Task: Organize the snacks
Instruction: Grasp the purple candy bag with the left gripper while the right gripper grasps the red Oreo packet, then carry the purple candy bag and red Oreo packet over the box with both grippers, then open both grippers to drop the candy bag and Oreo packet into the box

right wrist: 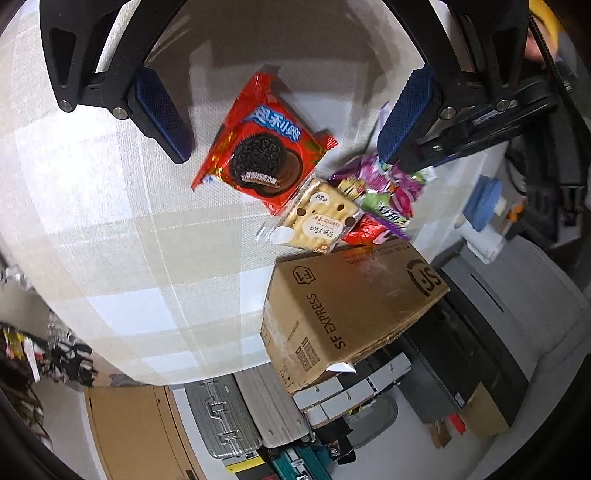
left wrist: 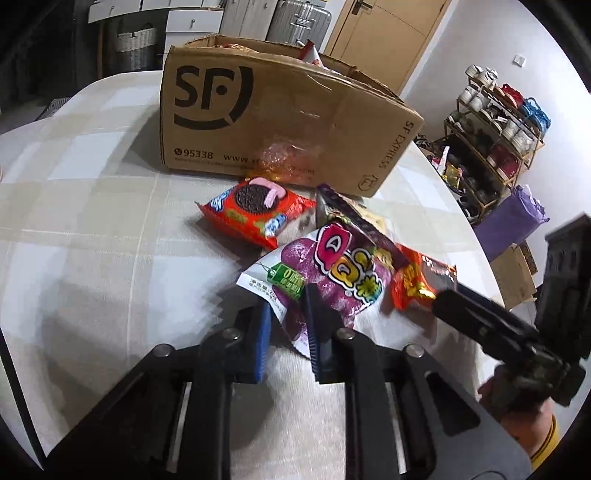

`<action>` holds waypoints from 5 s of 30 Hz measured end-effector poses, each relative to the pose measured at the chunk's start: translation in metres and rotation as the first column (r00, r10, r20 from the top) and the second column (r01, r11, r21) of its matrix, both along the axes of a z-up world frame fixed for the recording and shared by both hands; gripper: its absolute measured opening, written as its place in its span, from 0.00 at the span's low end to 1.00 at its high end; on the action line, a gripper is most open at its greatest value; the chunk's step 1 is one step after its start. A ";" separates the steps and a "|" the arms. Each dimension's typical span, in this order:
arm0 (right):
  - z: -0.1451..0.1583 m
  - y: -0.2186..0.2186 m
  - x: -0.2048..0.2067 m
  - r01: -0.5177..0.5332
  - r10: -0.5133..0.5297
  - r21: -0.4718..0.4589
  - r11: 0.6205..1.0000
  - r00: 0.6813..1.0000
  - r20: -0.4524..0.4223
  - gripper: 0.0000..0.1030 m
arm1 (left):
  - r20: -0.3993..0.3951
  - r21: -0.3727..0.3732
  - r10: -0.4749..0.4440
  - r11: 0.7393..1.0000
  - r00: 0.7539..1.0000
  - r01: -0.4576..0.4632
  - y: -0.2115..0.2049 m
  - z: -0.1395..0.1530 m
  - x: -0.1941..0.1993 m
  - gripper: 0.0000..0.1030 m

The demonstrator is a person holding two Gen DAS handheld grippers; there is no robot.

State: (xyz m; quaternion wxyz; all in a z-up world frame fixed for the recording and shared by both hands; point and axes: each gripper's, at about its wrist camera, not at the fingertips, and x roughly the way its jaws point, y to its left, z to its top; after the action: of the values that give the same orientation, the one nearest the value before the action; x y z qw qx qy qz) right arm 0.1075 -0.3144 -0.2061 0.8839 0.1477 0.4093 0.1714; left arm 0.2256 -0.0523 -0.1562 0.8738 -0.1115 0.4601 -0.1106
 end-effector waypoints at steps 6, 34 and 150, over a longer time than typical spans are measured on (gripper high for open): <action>-0.001 0.024 0.003 0.016 -0.015 -0.205 0.979 1.000 0.008 0.87 | 0.020 0.003 -0.006 1.000 1.000 0.006 0.001 0.009 -0.005 0.10; 0.043 0.011 -0.079 0.027 -0.018 -0.066 0.997 0.990 0.137 0.50 | 0.021 -0.057 0.031 0.998 0.999 -0.030 0.077 0.011 -0.113 0.08; 0.118 0.061 0.167 -0.220 0.218 -0.004 0.976 0.965 0.143 0.50 | 0.141 -0.032 -0.084 0.995 0.986 0.090 0.044 0.128 0.170 0.04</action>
State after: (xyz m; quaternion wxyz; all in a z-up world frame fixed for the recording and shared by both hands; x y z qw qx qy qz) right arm 0.2749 -0.2539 -0.0879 0.8856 0.0941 0.3581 0.2804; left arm 0.3961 -0.0082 -0.0277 0.8959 -0.1000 0.4001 -0.1650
